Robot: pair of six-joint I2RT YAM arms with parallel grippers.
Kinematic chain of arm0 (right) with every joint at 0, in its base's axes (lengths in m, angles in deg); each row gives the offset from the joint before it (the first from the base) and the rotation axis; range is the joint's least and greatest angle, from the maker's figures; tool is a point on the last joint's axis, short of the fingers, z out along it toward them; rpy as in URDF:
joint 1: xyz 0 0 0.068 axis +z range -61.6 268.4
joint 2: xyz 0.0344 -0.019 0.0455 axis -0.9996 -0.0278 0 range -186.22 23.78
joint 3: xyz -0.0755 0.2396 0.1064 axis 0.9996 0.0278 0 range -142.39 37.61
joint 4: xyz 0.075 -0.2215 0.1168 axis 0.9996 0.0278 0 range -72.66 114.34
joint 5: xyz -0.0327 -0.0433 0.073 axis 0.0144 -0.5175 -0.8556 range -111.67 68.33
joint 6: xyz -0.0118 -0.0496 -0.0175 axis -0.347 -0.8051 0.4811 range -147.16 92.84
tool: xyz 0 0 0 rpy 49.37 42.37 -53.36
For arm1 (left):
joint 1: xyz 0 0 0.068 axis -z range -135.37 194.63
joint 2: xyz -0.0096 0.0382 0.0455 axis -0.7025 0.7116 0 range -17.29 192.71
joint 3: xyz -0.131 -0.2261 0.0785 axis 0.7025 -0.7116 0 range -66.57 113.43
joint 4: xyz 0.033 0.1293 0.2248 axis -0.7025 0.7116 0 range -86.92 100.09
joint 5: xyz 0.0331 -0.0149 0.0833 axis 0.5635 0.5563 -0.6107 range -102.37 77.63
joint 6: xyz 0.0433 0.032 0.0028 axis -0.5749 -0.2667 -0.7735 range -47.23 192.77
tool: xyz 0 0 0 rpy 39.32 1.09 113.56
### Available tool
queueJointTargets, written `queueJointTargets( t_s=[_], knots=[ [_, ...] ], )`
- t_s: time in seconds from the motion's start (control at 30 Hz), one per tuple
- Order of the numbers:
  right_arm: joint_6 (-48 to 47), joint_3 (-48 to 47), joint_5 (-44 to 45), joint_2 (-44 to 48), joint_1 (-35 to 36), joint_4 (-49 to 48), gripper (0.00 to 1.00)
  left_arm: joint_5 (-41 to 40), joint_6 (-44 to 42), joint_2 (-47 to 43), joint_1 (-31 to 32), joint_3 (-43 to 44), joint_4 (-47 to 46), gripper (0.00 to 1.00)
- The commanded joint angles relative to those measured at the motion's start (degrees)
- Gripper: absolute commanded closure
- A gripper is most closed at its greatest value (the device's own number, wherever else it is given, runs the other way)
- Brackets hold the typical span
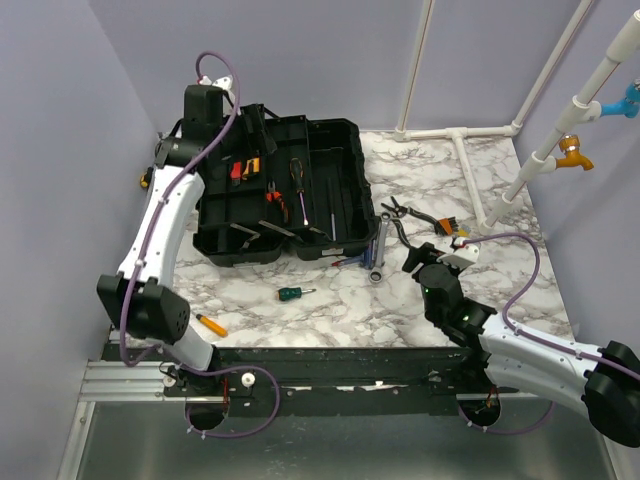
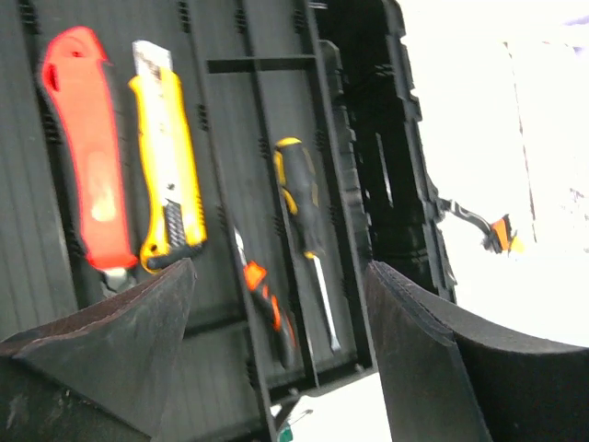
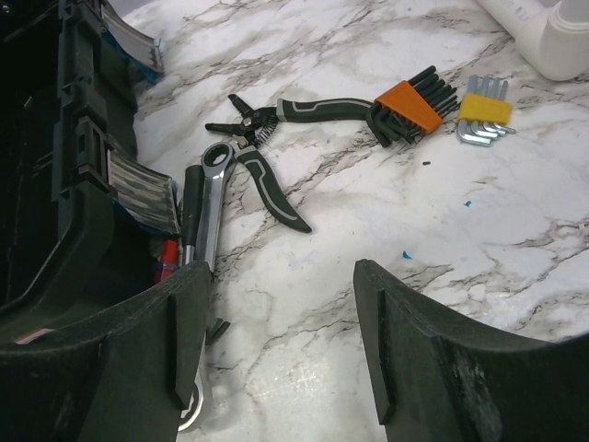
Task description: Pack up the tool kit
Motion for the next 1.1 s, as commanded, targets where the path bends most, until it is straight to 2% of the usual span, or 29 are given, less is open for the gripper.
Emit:
queueJointTargets(
  t_s=[0.0, 0.13, 0.33, 0.5, 0.83, 1.07],
  knots=[
    [1.03, -0.31, 1.68, 0.7, -0.01, -0.46, 0.3, -6.58, -3.13, -10.85, 6.77, -9.97, -5.02, 0.21],
    [1.33, -0.05, 1.38, 1.48, -0.04, -0.11, 0.31, -8.26, -3.75, -22.37, 10.98, -25.1, -13.4, 0.15],
    [1.58, -0.22, 0.46, 0.96, -0.05, -0.44, 0.31, -8.07, -4.6, -35.54, 14.86, -38.02, -19.21, 0.1],
    [1.99, -0.22, 0.17, 0.89, -0.05, -0.09, 0.3, -8.63, -5.33, -41.55, 18.4, -47.11, -19.79, 0.1],
    [2.21, -0.22, -0.08, 0.13, -0.05, -0.3, 0.31, -14.77, -5.94, -41.48, 30.23, -60.85, -21.2, 0.12],
    [2.03, -0.49, 0.12, -0.61, -0.01, -0.39, 0.31, -14.99, -8.32, -33.68, 34.15, -61.71, -19.6, 0.15]
  ],
)
